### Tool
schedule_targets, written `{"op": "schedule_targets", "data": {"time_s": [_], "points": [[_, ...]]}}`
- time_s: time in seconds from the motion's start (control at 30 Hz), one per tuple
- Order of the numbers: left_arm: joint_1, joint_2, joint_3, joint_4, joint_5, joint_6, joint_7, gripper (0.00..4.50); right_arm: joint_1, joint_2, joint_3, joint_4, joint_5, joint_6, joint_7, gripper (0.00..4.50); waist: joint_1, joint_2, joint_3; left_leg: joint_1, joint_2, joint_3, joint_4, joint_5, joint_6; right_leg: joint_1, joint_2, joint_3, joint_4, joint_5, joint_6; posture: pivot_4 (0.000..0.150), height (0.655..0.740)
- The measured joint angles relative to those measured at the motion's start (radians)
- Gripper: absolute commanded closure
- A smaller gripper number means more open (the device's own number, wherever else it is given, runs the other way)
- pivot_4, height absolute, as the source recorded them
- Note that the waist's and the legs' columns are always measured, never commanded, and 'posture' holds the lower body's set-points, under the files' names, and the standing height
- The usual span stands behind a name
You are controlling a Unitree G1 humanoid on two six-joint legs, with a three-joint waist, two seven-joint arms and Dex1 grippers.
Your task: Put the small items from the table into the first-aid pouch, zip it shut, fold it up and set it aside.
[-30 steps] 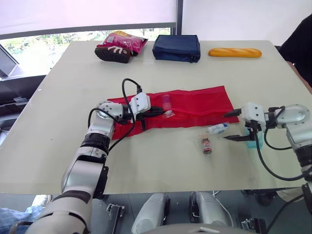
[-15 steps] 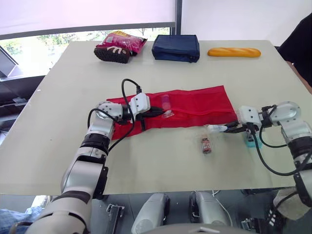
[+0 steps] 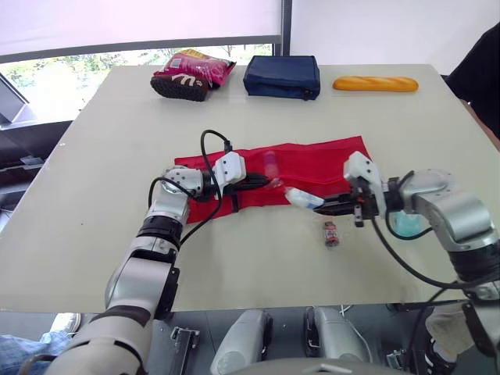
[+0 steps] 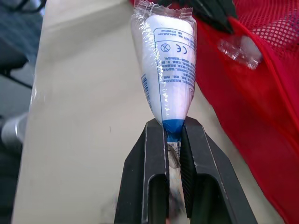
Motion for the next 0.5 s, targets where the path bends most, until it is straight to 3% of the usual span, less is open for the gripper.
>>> {"op": "schedule_targets", "data": {"time_s": [0.3,0.5], "points": [[0.001,-0.029,0.014,-0.027,-0.018,0.012,0.0,4.5,-0.059,0.059,0.094,0.033,-0.049,0.273,-0.252,4.47,-0.002,0.0,0.0,0.0,0.0,0.0,0.0,0.0,0.0,-0.001,0.0,0.0,0.0,0.0,0.0,0.15,0.7395],[0.002,-0.063,0.011,-0.04,-0.018,0.026,0.013,4.5,-0.086,0.238,0.018,0.073,-0.056,0.368,-0.463,4.47,-0.005,0.0,0.0,0.0,0.0,0.0,0.0,0.0,0.0,-0.001,0.0,0.0,0.001,0.0,0.0,0.15,0.7395]]}}
